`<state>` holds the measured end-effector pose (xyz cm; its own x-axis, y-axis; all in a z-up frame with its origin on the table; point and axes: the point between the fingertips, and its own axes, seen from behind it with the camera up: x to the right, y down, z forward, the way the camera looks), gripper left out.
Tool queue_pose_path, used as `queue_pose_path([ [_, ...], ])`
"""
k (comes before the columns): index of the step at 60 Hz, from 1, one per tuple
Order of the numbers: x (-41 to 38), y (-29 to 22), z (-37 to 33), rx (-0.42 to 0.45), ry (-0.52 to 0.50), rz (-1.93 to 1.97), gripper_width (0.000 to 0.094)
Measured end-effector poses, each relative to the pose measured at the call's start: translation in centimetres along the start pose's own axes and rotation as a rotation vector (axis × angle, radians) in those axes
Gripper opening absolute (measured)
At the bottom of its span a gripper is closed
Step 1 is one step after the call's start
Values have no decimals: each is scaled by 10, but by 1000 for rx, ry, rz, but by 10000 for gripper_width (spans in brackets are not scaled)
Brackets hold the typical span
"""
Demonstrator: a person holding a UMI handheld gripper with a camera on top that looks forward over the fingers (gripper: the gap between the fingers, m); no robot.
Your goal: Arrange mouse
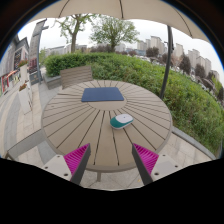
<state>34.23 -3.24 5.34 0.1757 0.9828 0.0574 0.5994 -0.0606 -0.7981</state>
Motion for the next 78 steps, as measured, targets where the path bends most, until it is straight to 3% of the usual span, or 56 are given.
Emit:
queue_pose_path([
  [22, 7, -14, 84, 58, -12, 6, 852],
  [56, -5, -72, 198, -2, -101, -1, 855],
  [74, -14, -78, 215, -35, -124, -10, 849],
  [77, -12, -78, 213, -38, -116, -23, 794],
  [78, -12, -78, 213, -38, -112, -29, 712],
])
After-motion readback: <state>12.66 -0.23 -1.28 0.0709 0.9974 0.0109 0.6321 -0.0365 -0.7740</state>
